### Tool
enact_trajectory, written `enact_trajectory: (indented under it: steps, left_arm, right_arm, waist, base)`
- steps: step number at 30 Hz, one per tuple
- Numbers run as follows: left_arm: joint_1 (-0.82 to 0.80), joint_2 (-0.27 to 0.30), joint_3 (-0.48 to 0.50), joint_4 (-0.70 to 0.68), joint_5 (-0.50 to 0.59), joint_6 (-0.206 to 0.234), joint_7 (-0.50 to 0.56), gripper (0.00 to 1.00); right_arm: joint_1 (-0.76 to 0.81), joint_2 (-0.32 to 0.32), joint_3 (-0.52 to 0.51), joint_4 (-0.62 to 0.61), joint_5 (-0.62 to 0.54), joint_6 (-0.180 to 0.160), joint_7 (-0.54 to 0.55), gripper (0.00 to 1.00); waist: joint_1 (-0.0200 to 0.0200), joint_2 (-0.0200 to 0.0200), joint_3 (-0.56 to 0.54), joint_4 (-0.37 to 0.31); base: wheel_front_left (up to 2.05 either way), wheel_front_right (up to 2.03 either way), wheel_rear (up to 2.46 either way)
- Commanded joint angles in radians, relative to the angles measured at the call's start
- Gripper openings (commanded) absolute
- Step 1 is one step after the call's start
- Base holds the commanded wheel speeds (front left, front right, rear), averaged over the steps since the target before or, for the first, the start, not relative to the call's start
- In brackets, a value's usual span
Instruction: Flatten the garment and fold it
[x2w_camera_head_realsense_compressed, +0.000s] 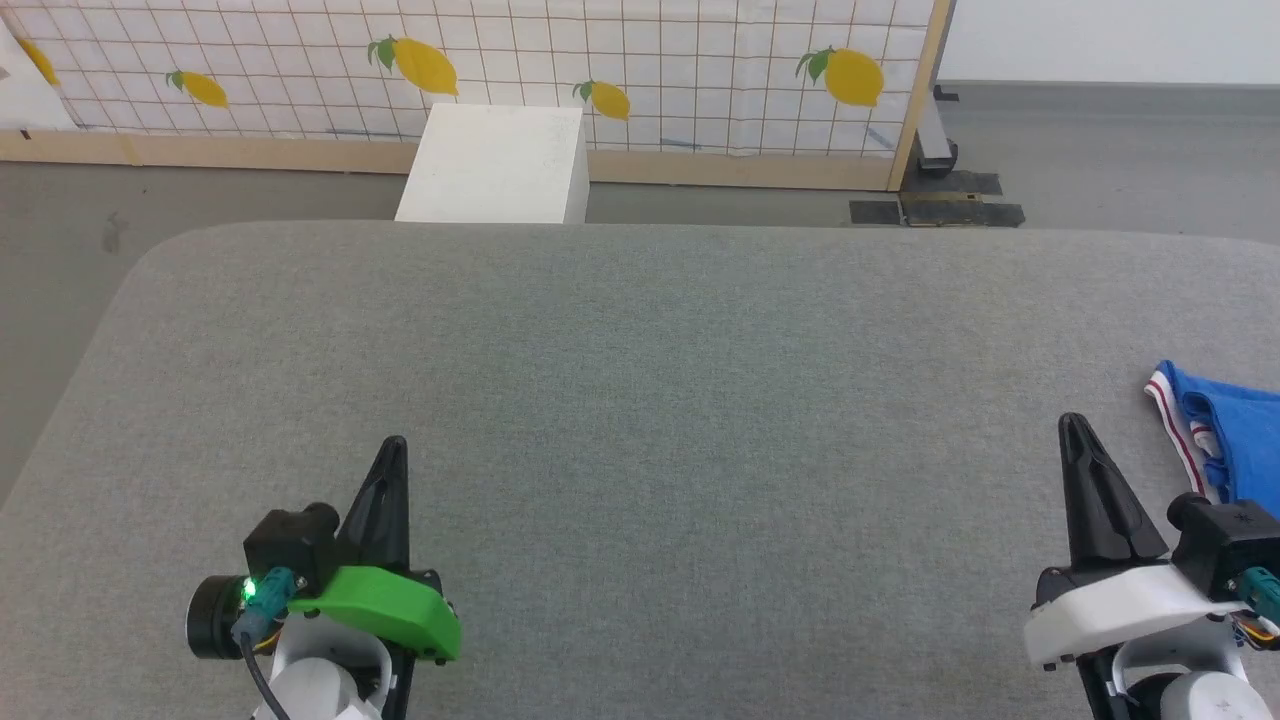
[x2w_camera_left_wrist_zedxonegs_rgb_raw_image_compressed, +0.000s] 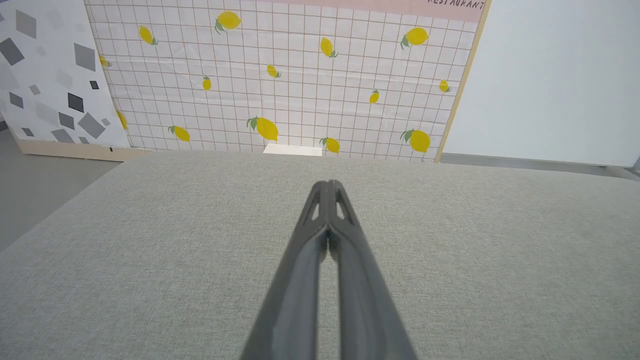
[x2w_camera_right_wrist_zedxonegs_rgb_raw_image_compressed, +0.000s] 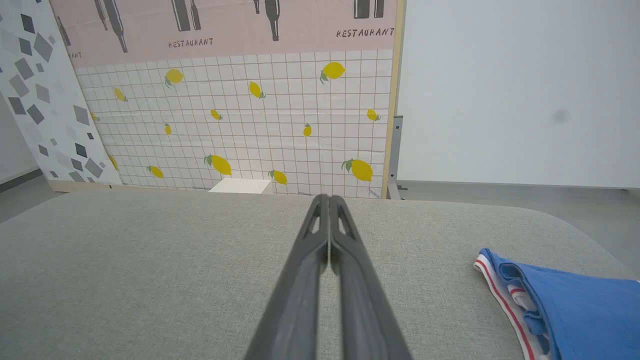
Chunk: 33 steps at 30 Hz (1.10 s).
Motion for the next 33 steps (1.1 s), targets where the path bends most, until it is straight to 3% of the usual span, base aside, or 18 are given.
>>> enact_trajectory:
  steps: [1, 33]
  left_arm:
    - [0.0, 0.0, 0.0, 0.0, 0.0, 0.0, 0.0, 0.0]
    - [0.03, -0.01, 0.01, -0.067, 0.042, 0.018, 0.061, 0.0]
  right_arm:
    - [0.0, 0.0, 0.0, 0.0, 0.0, 0.0, 0.0, 0.0]
    - [-0.002, 0.001, 0.023, 0.001, -0.022, 0.0, 0.025, 0.0]
  waist:
    - [0.0, 0.0, 0.0, 0.0]
    - [0.0, 0.0, -0.001, 0.004]
  base:
    - [0.0, 0.0, 0.0]
    - [0.0, 0.0, 0.0]
